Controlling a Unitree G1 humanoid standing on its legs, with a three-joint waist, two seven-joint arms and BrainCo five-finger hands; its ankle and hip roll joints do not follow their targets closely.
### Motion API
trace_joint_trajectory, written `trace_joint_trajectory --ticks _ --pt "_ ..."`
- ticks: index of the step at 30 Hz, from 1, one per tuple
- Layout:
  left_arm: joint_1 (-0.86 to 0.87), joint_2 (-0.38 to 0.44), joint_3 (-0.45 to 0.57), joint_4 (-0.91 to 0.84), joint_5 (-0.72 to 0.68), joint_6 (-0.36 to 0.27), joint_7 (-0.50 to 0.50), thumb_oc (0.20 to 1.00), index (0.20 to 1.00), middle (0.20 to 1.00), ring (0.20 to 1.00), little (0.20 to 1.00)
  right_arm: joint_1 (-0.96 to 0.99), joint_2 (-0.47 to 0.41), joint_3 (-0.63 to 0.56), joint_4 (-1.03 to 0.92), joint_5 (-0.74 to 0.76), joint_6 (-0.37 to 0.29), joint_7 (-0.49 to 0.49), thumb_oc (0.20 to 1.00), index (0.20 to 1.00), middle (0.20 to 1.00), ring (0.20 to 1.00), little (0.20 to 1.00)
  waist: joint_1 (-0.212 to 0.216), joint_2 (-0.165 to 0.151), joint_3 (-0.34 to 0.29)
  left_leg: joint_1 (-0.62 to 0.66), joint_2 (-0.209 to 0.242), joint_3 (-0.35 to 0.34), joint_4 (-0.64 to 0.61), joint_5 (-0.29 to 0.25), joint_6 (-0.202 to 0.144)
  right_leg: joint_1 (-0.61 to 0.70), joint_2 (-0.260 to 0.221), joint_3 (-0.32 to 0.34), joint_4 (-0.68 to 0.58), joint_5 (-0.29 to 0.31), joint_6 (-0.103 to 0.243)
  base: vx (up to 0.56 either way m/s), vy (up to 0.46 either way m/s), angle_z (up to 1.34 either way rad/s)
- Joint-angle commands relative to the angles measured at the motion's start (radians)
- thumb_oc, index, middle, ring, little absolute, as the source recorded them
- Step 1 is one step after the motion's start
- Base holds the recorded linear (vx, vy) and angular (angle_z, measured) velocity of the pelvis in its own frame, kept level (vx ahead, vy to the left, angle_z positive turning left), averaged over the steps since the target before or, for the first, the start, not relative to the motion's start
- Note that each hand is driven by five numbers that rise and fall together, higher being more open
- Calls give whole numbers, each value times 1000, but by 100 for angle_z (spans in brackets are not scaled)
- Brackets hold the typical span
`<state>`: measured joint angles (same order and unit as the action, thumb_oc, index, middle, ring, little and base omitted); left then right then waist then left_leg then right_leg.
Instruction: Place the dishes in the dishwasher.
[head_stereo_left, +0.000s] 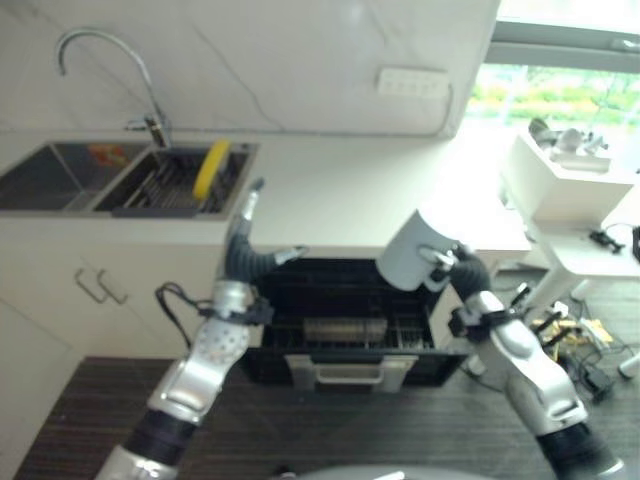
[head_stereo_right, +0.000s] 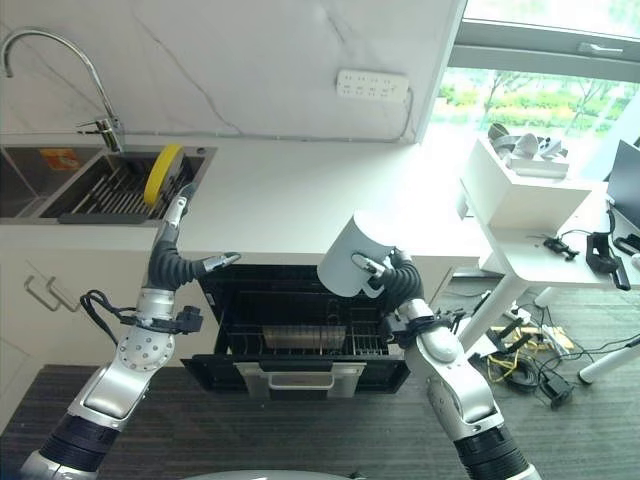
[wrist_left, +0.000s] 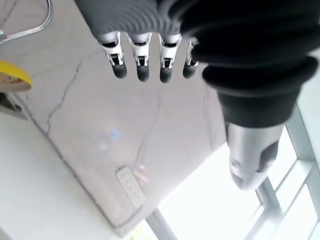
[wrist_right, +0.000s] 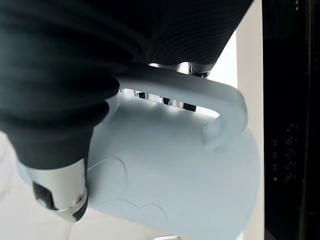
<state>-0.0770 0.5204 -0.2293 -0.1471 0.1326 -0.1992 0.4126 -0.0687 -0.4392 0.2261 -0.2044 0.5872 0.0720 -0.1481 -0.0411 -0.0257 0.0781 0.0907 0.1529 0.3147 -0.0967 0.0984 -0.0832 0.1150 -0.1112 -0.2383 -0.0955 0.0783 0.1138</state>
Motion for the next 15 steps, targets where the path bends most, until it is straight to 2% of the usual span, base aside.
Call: trace_joint_trajectory --ticks 1,3,6,11,13,15 --pt "-62 26 -18 -36 -58 -4 -66 1000 1000 1000 1000 1000 -115 10 -37 -96 -25 -87 -1 200 200 200 200 200 -6 17 44 57 16 -39 9 -86 -3 0 -47 45 8 -4 49 39 -19 -5" --pt "-59 27 -24 -22 -104 42 -125 1000 1000 1000 1000 1000 -113 5 -41 -95 -25 -94 -9 200 200 200 200 200 -18 32 66 33 19 -39 9 -76 -5 -28 -48 59 8 1 47 -44 -12 -9" --pt "-105 36 -49 8 -167 76 -175 1000 1000 1000 1000 1000 -163 -9 -54 -78 -32 -104 -9 200 200 200 200 200 -36 52 104 -25 21 -47 9 -57 -7 -89 -51 74 8 15 42 -234 62 -17" --pt "-211 69 -94 39 -282 140 -270 1000 1000 1000 1000 1000 -259 -59 -90 -58 -17 -110 13 200 200 200 200 200 -83 87 213 -102 18 -59 9 -23 -12 -177 -58 104 30 26 34 -249 157 -3" --pt "-199 71 -99 28 -314 176 -356 1000 1000 1000 1000 1000 -223 -70 -106 -65 -26 -123 33 200 200 200 200 200 -88 91 220 -97 15 -51 9 -22 -13 -174 -66 98 33 21 37 -32 104 -9" --pt "-187 69 -109 22 -308 209 -397 1000 1000 1000 1000 1000 -209 -72 -111 -73 -33 -124 46 200 200 200 200 200 -88 90 215 -88 16 -46 9 -22 -14 -165 -68 94 32 19 38 48 33 -3"
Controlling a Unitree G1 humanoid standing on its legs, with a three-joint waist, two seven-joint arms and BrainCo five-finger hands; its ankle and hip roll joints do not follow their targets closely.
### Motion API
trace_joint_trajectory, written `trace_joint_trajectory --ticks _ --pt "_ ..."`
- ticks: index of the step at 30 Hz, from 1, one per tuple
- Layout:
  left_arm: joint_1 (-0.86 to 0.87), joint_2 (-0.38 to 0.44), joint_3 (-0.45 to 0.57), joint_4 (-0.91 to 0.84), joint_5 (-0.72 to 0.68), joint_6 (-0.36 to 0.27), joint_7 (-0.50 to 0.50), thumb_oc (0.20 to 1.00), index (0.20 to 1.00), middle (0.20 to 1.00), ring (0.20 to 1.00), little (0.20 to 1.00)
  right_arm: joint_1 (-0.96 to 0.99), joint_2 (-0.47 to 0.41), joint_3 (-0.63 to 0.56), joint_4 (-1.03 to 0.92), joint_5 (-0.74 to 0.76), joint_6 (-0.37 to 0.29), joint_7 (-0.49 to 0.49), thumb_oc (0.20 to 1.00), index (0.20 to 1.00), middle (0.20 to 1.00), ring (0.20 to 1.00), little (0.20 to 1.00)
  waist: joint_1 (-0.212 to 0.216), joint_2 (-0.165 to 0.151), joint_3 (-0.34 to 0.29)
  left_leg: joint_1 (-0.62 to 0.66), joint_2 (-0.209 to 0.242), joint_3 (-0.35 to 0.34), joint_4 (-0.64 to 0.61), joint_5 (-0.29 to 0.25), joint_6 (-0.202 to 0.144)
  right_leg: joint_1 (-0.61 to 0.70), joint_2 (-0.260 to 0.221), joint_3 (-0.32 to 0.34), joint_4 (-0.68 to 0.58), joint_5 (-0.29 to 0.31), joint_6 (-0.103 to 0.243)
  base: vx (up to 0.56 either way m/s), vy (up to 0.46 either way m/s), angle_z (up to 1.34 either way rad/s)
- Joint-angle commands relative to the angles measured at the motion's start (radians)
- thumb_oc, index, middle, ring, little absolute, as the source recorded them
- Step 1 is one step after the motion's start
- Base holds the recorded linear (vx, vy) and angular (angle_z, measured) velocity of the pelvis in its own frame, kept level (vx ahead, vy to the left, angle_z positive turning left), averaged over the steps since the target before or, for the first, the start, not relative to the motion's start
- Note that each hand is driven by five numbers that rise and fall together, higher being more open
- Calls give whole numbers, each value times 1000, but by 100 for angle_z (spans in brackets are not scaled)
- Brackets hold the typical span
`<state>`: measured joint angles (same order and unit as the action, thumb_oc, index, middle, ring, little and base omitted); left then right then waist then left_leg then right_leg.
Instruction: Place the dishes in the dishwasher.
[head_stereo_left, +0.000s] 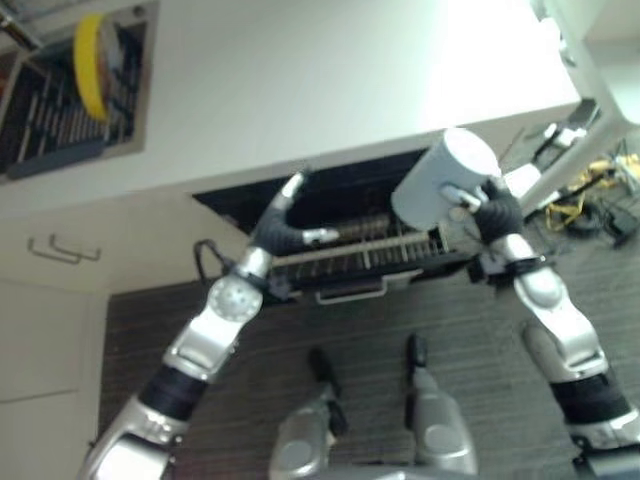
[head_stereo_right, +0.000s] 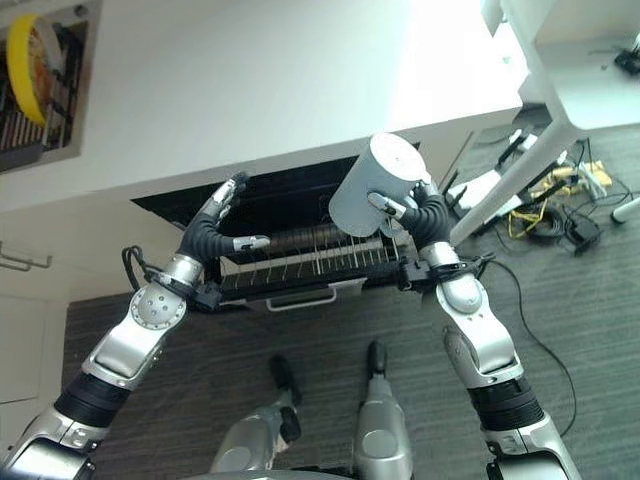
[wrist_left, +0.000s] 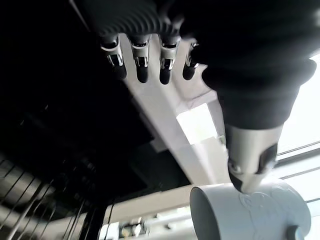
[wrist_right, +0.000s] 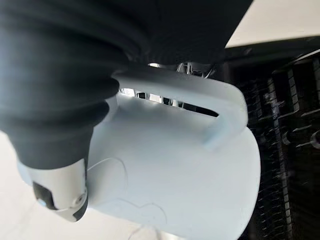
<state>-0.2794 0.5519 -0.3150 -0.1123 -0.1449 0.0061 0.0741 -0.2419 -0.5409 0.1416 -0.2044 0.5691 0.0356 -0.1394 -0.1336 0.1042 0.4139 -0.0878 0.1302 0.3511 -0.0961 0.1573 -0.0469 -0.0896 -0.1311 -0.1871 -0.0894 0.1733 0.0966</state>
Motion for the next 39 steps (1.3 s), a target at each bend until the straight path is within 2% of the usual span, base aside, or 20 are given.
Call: trace_joint_trajectory --ticks 1,2,8,10,11,13,16,19,20,22,23,24,28,32,35,36,39 --pt "16 37 -24 -13 -27 10 -64 1000 1000 1000 1000 1000 -34 30 -28 -74 -17 -88 39 200 200 200 200 200 4 -40 -121 91 39 -81 9 -81 -50 41 -48 42 25 -76 56 86 46 -2" --pt "22 43 -36 -6 -29 49 -111 1000 1000 1000 1000 1000 -29 21 -31 -84 -12 -80 41 200 200 200 200 200 4 -41 -127 99 42 -74 9 -79 -53 49 -50 40 26 -78 58 82 39 -2" --pt "31 82 -67 22 20 162 -230 1000 1000 1000 1000 1000 12 3 -43 -93 -2 -81 55 200 200 200 200 200 4 -43 -147 125 48 -56 9 -79 -55 78 -50 34 21 -83 64 91 16 -5" --pt "31 90 -75 43 55 230 -269 1000 1000 1000 1000 1000 18 0 -41 -85 -6 -88 63 200 200 200 200 200 4 -42 -151 131 49 -52 9 -79 -54 86 -48 32 19 -84 65 66 9 -3" --pt "13 102 -102 98 91 281 -281 1000 1000 1000 1000 1000 9 -9 -35 -82 2 -78 69 200 200 200 200 200 -1 -42 -153 133 49 -49 9 -78 -54 90 -47 35 18 -86 65 64 21 -2" --pt "-13 94 -131 213 104 332 -304 1000 1000 1000 1000 1000 0 -12 -26 -74 6 -64 85 200 200 200 200 200 -12 -44 -160 142 53 -36 9 -79 -55 98 -45 40 17 -90 66 101 22 -5" --pt "-41 51 -155 445 192 345 -315 1000 1000 1000 1000 1000 -10 -17 -26 -67 9 -43 118 200 200 200 200 200 -27 -47 -164 151 55 -21 13 -80 -55 105 -40 52 19 -96 64 87 27 -13" --pt "-49 13 -171 596 305 364 -324 1000 1000 1000 1000 1000 -17 -19 -31 -69 14 -21 137 200 200 200 200 200 -37 -46 -165 151 56 -15 15 -78 -56 105 -37 59 19 -99 62 35 32 -15" --pt "-59 -6 -181 663 380 387 -350 1000 1000 1000 1000 1000 -22 -20 -29 -71 16 -10 142 200 200 200 200 200 -42 -47 -166 149 56 -13 17 -77 -56 103 -37 61 21 -100 62 34 23 -7" --pt "-65 -29 -186 739 426 392 -372 1000 1000 1000 1000 1000 -29 -20 -25 -74 18 1 146 200 200 200 200 200 -47 -48 -166 148 57 -11 18 -75 -57 102 -36 65 23 -100 61 32 8 -4" --pt "-75 -55 -195 812 491 411 -412 1000 1000 1000 1000 1000 -30 -18 -19 -81 16 11 151 200 200 200 200 200 -54 -51 -167 148 59 -6 20 -75 -56 101 -35 69 24 -102 60 64 3 -8" --pt "-90 -117 -225 935 534 438 -452 1000 1000 1000 1000 1000 -41 -6 -6 -83 12 28 163 200 200 200 200 200 -69 -57 -168 150 60 1 22 -76 -55 100 -32 80 27 -106 60 70 3 -11" --pt "-100 -170 -256 1007 566 449 -524 1000 1000 1000 1000 1000 -53 8 5 -78 1 42 177 200 200 200 200 200 -83 -62 -167 150 60 7 25 -77 -56 100 -29 92 29 -110 58 29 10 -13" --pt "-74 -175 -320 961 674 469 -728 1000 1000 1000 1000 1000 -59 11 8 -65 -21 47 195 200 200 200 200 200 -83 -60 -159 146 58 5 27 -78 -56 99 -31 90 31 -114 58 0 0 0" --pt "-61 -126 -389 866 855 494 -975 1000 1000 1000 1000 1000 -79 0 10 -42 -33 54 199 200 200 200 200 200 -73 -55 -151 137 56 -5 31 -78 -59 101 -35 76 30 -116 58 -12 10 1" --pt "-59 -78 -434 779 957 499 -1118 1000 1000 1000 1000 1000 -87 -8 11 -33 -40 57 203 200 200 200 200 200 -67 -53 -147 131 54 -11 34 -80 -60 102 -37 70 29 -117 59 -34 27 2" --pt "-79 15 -489 591 1042 502 -1373 1000 1000 1000 1000 1000 -101 -25 19 -21 -42 58 193 200 200 200 200 200 -56 -50 -140 123 51 -21 36 -83 -61 103 -40 59 26 -118 60 -44 16 1"
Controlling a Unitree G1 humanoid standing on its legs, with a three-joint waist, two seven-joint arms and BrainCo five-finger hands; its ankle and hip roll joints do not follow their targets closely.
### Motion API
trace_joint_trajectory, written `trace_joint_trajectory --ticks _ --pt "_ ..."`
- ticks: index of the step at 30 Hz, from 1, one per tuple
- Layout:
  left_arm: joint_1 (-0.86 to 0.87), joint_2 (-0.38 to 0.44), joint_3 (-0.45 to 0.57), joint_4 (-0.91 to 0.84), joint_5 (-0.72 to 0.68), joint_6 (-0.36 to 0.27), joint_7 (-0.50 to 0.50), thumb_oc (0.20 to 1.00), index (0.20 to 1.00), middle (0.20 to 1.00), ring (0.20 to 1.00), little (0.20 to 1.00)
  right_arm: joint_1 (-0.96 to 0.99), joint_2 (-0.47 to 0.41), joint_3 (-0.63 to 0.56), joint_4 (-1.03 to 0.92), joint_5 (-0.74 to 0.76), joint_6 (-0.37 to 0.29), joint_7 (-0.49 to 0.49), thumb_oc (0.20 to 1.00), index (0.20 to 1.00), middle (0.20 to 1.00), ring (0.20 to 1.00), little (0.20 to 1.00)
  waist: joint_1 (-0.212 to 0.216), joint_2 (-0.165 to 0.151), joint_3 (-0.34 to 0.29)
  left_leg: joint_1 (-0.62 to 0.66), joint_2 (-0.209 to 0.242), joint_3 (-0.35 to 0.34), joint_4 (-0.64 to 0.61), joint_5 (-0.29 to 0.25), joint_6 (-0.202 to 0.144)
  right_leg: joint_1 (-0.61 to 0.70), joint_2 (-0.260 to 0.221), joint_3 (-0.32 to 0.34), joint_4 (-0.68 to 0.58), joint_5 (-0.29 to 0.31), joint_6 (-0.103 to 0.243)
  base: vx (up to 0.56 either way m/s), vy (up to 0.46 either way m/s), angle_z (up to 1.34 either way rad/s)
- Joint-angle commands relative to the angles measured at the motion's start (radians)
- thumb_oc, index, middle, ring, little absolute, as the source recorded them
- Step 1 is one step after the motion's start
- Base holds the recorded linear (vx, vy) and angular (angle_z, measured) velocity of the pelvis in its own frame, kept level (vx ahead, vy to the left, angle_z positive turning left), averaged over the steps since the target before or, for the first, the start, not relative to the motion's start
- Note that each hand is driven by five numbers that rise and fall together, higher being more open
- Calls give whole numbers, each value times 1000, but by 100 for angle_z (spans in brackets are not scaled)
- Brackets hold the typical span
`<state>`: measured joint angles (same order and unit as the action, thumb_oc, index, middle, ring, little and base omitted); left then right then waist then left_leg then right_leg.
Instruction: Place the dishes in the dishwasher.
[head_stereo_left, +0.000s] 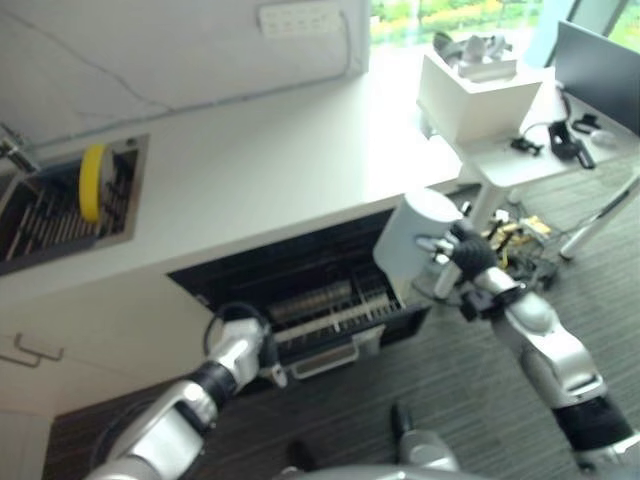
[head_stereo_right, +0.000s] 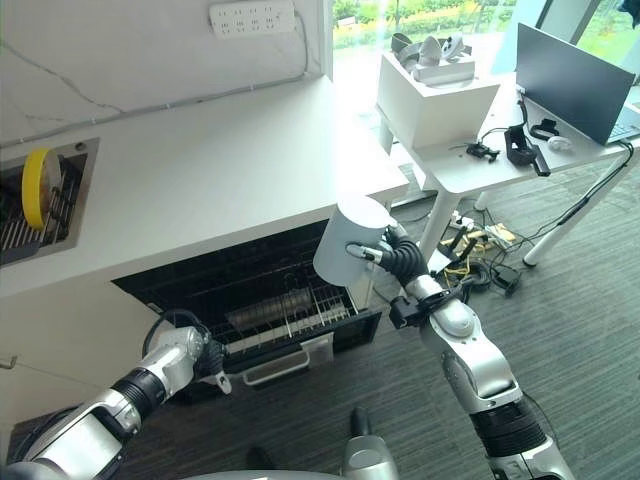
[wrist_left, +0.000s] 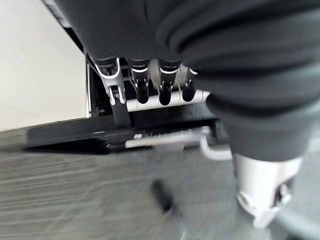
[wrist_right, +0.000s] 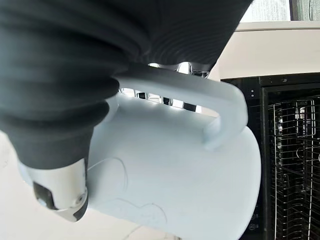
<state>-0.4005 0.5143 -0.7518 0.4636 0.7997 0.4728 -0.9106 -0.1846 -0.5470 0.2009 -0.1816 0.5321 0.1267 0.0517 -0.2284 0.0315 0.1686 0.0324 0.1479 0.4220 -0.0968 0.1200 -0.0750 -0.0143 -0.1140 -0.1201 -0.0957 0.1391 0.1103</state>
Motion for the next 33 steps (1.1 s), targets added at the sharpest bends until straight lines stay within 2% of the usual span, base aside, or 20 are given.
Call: trace_joint_trajectory --ticks 1,4,11,15,17,20,22,23,24,27,28,29,31,32,33 --pt "29 93 -64 -71 122 31 -500 1000 1000 1000 1000 1000 -162 -22 -38 -34 -8 -39 1 200 200 200 200 200 44 23 109 -1 32 -96 37 -47 -34 28 -59 -12 31 -84 47 -64 -6 2" --pt "7 166 -64 -247 141 19 -704 1000 1000 1000 1000 1000 -167 -23 -28 -19 -22 -48 -5 200 200 200 200 200 56 21 120 -13 31 -104 39 -47 -36 27 -60 -24 28 -83 47 -67 -21 3" --pt "38 242 -20 -369 66 -9 -704 1000 1000 1000 1000 1000 -141 -32 -35 -3 -41 -75 1 200 200 200 200 200 84 13 127 -28 32 -112 35 -41 -35 33 -59 -47 19 -81 50 -41 -34 12" --pt "55 258 15 -389 42 26 -704 1000 1000 1000 1000 1000 -130 -32 -38 3 -46 -79 -4 200 200 200 200 200 99 9 124 -36 31 -117 32 -37 -34 38 -58 -59 16 -82 51 -27 -33 5" --pt "63 275 43 -405 23 67 -693 1000 1000 1000 1000 1000 -122 -33 -34 4 -48 -80 -7 200 200 200 200 200 104 8 120 -36 30 -119 29 -35 -35 41 -57 -61 14 -83 50 9 -19 16" --pt "66 295 102 -402 -186 120 -486 1000 1000 1000 1000 1000 -97 -46 -32 -2 -45 -87 -21 200 200 200 200 200 112 6 113 -34 29 -118 28 -33 -33 50 -55 -65 11 -84 49 15 -15 5" --pt "75 295 160 -395 -390 109 -334 1000 1000 1000 1000 1000 -81 -58 -43 0 -40 -94 -18 200 200 200 200 200 118 7 112 -32 30 -117 28 -30 -33 56 -55 -69 9 -85 49 0 0 0" --pt "75 296 172 -394 -444 107 -300 1000 1000 1000 1000 1000 -76 -62 -45 2 -39 -99 -17 200 200 200 200 200 118 7 112 -32 30 -118 28 -29 -34 58 -55 -70 9 -84 48 0 0 0" --pt "84 296 230 -411 -601 93 -211 1000 1000 1000 1000 1000 -58 -74 -56 5 -36 -114 -16 200 200 200 200 200 125 9 112 -30 30 -119 28 -26 -35 64 -56 -75 8 -83 48 0 0 0" --pt "113 309 367 -487 -985 75 -57 1000 1000 1000 1000 1000 -25 -95 -74 7 -31 -133 -23 200 200 200 200 200 135 16 111 -20 29 -119 27 -25 -38 81 -60 -88 8 -86 48 31 17 2" --pt "120 322 409 -502 -1114 52 -25 1000 1000 1000 1000 1000 -17 -107 -81 5 -25 -133 -20 200 200 200 200 200 136 19 110 -17 29 -119 26 -23 -39 86 -60 -90 8 -86 48 80 78 5" --pt "149 332 503 -536 -1328 -21 54 1000 1000 1000 1000 1000 4 -116 -95 18 -32 -144 -9 200 200 200 200 200 140 28 102 -13 28 -113 24 -17 -42 89 -62 -91 8 -85 47 79 85 4" --pt "181 315 587 -560 -1506 -117 177 1000 1000 1000 1000 1000 20 -110 -105 20 -53 -137 -7 200 200 200 200 200 144 36 92 -9 25 -114 20 -15 -44 90 -66 -88 8 -85 47 64 74 0" --pt "183 311 596 -563 -1511 -112 180 1000 1000 1000 1000 1000 22 -109 -106 19 -54 -135 -7 200 200 200 200 200 144 36 91 -9 24 -115 19 -15 -43 90 -66 -88 8 -86 47 44 52 -2" --pt "202 281 657 -574 -1587 -174 241 1000 1000 1000 1000 1000 33 -101 -121 14 -67 -118 -4 200 200 200 200 200 148 37 83 -7 22 -116 17 -16 -44 92 -68 -89 8 -89 46 35 34 0"
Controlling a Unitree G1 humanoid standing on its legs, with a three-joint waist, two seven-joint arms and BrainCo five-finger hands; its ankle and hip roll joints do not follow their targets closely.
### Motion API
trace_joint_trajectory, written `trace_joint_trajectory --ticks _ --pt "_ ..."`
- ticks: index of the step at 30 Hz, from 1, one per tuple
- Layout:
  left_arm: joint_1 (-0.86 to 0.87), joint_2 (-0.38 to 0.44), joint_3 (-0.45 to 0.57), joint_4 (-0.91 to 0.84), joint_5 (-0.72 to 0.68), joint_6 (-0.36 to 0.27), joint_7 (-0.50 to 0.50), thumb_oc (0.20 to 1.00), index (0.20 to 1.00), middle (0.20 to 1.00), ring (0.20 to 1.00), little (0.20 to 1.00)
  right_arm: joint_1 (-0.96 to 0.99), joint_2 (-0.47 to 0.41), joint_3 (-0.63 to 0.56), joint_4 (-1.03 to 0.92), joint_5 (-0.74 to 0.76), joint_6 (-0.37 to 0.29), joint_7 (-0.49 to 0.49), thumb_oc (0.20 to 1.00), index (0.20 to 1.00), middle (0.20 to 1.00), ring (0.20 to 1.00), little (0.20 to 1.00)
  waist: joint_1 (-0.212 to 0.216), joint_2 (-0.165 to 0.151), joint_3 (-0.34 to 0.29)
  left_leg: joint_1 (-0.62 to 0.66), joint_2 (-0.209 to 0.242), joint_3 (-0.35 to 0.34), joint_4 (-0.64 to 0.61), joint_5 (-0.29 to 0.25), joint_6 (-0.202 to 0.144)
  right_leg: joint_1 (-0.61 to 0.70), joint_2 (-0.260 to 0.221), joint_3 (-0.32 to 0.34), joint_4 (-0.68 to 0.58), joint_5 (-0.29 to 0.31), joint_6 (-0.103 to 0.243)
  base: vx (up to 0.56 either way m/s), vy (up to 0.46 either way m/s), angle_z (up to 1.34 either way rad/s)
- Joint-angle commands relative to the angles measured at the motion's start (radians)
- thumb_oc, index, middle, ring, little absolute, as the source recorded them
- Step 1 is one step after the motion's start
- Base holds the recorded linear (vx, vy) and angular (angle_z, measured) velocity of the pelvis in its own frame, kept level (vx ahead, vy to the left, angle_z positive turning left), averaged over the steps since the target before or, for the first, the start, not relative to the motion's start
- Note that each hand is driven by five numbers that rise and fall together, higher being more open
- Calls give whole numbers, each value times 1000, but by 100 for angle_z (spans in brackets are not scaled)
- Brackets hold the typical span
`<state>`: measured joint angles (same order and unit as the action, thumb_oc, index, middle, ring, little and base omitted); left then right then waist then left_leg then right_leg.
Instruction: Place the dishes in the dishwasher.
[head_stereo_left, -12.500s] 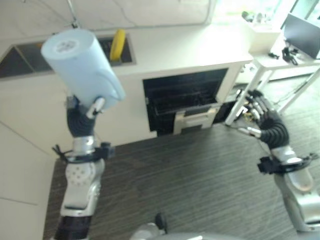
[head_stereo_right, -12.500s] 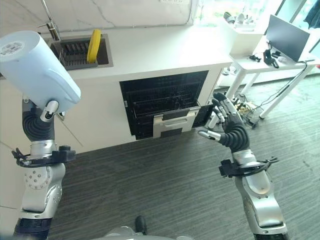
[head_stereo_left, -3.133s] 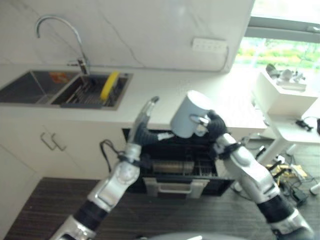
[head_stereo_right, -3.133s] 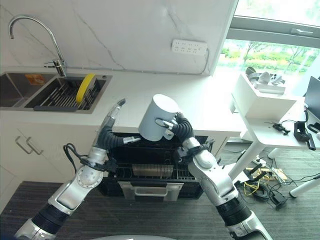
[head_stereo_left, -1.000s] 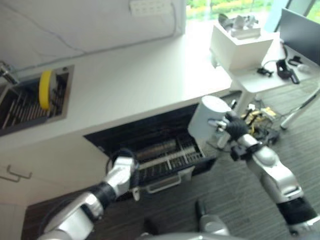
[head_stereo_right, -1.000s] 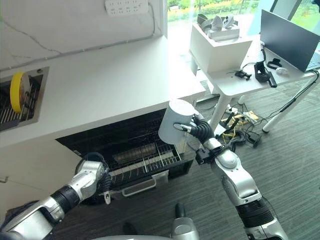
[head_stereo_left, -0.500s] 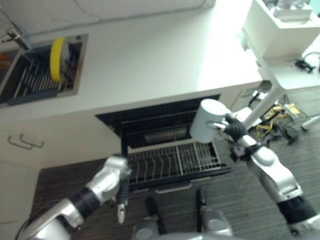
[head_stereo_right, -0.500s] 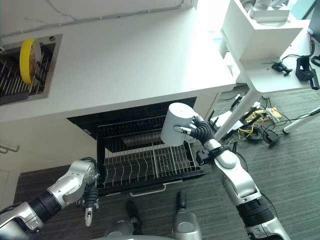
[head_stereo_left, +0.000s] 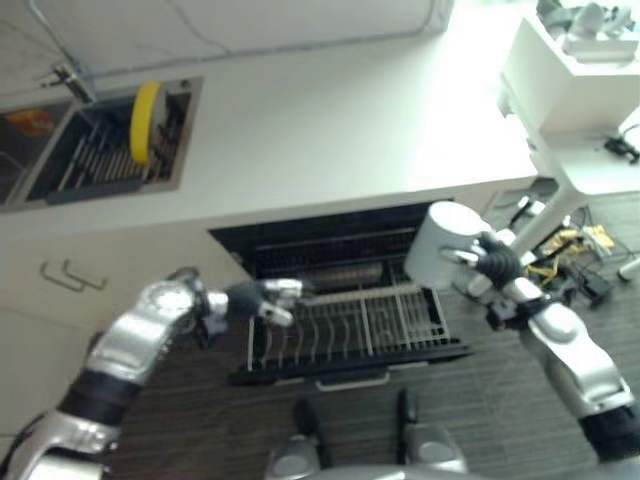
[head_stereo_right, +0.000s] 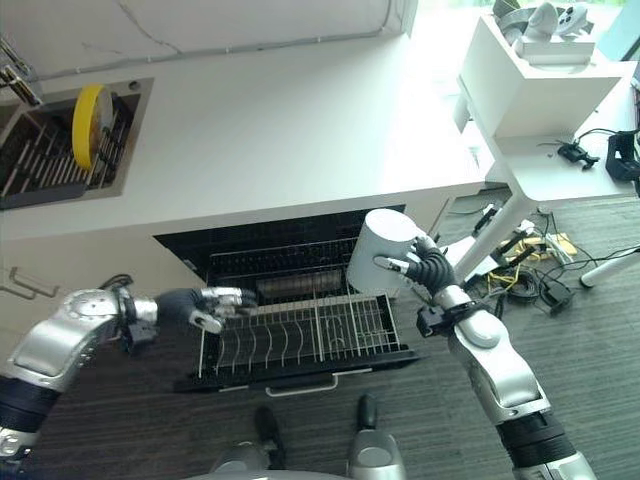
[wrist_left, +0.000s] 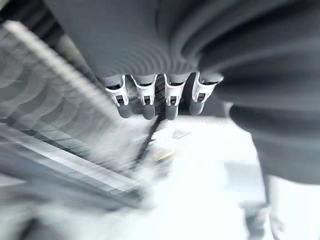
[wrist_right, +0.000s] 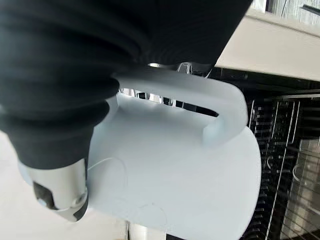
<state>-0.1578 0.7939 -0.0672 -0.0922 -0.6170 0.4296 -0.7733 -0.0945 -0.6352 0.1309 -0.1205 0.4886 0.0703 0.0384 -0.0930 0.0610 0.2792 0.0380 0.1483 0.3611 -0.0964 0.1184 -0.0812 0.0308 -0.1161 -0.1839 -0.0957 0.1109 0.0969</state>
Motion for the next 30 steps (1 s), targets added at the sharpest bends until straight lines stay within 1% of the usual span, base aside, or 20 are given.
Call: trace_joint_trajectory --ticks 1,2,3,5,6,7,8,9,11,13,16,18,19,22,25,27,29,30 --pt "-26 -31 12 -35 -206 -175 158 1000 1000 1000 1000 1000 -51 -1 -59 -48 -38 -47 12 200 200 200 200 200 17 7 -32 -12 20 -57 16 -14 -39 48 -68 -26 8 -62 59 43 39 2" --pt "-12 -69 50 -55 -237 -204 213 1000 1000 1000 1000 1000 -43 13 -66 -49 -53 -32 15 200 200 200 200 200 20 4 -36 -9 18 -61 16 -16 -39 52 -70 -27 8 -65 58 0 0 0" --pt "-2 -96 77 -57 -233 -219 235 1000 1000 1000 1000 1000 -39 25 -73 -41 -66 -26 20 200 200 200 200 200 26 2 -41 -11 17 -63 15 -16 -39 51 -70 -28 8 -65 57 13 0 3" --pt "16 -129 95 -56 -181 -239 253 1000 1000 1000 1000 1000 -34 40 -79 -32 -80 -8 22 200 200 200 200 200 32 -2 -47 -12 16 -68 16 -15 -40 52 -71 -31 8 -65 56 5 -14 10" --pt "23 -139 97 -59 -192 -226 247 1000 1000 1000 1000 1000 -33 43 -81 -30 -77 12 18 200 200 200 200 200 35 -3 -49 -12 16 -71 16 -15 -41 53 -71 -33 8 -65 56 7 -26 16" --pt "33 -166 88 -62 -202 -192 227 1000 1000 1000 1000 1000 -32 49 -80 -21 -64 37 17 200 200 200 200 200 39 -5 -51 -12 16 -75 17 -14 -40 56 -71 -35 8 -64 55 4 -49 13" --pt "43 -194 63 -53 -171 -183 230 1000 1000 1000 1000 1000 -31 64 -72 3 -59 38 13 200 200 200 200 200 44 -9 -54 -12 16 -78 18 -15 -38 59 -70 -40 8 -65 55 7 -65 5" --pt "43 -206 42 -44 -158 -178 245 1000 1000 1000 1000 1000 -33 69 -64 15 -67 39 5 200 200 200 200 200 45 -11 -56 -11 17 -80 18 -15 -38 61 -69 -41 8 -64 56 11 -77 3" --pt "40 -230 -5 -10 -162 -160 275 1000 1000 1000 1000 1000 -40 75 -43 39 -76 37 -9 200 200 200 200 200 48 -18 -59 -8 18 -81 19 -15 -36 64 -68 -43 8 -62 57 29 -77 2" --pt "41 -272 -64 75 -189 -148 296 1000 1000 1000 1000 1000 -54 78 -8 99 -106 47 -17 200 200 200 200 200 53 -26 -63 2 23 -77 19 -16 -36 73 -63 -44 8 -62 57 48 -77 -1" --pt "40 -301 -113 138 -200 -158 352 1000 1000 1000 1000 1000 -79 74 20 159 -117 52 -33 200 200 200 200 200 61 -36 -62 6 25 -77 19 -15 -35 80 -60 -46 8 -60 58 28 -62 -1" --pt "35 -327 -126 189 -191 -172 381 1000 1000 1000 1000 1000 -98 77 32 203 -117 61 -48 200 200 200 200 200 70 -46 -63 9 27 -77 20 -15 -35 88 -57 -48 8 -62 59 52 -95 1" --pt "34 -340 -130 208 -198 -167 394 1000 1000 1000 1000 1000 -108 82 38 231 -112 66 -53 200 200 200 200 200 75 -52 -64 11 30 -77 19 -15 -36 92 -55 -50 8 -62 58 62 -100 3" --pt "52 -357 -135 224 -147 -184 398 1000 1000 1000 1000 1000 -121 93 40 270 -112 86 -72 200 200 200 200 200 93 -66 -59 4 37 -79 22 -10 -38 95 -51 -55 8 -60 58 29 -104 3" --pt "59 -349 -146 211 -98 -173 400 1000 1000 1000 1000 1000 -135 94 42 297 -123 104 -81 200 200 200 200 200 108 -73 -50 -8 41 -85 26 -5 -39 92 -48 -56 8 -56 57 -11 -88 11" --pt "56 -344 -151 210 -87 -175 419 1000 1000 1000 1000 1000 -151 95 46 331 -132 109 -87 200 200 200 200 200 116 -76 -40 -15 42 -89 28 -2 -38 92 -48 -60 8 -55 57 -18 -68 10" --pt "39 -333 -159 211 -72 -190 459 1000 1000 1000 1000 1000 -185 90 57 387 -124 113 -97 200 200 200 200 200 128 -79 -33 -25 45 -95 32 2 -40 92 -49 -65 8 -52 57 -2 -81 5" --pt "30 -330 -156 212 -75 -213 497 1000 1000 1000 1000 1000 -205 83 62 418 -115 114 -98 200 200 200 200 200 134 -80 -29 -29 46 -99 35 5 -42 93 -49 -69 8 -51 58 4 -78 5"
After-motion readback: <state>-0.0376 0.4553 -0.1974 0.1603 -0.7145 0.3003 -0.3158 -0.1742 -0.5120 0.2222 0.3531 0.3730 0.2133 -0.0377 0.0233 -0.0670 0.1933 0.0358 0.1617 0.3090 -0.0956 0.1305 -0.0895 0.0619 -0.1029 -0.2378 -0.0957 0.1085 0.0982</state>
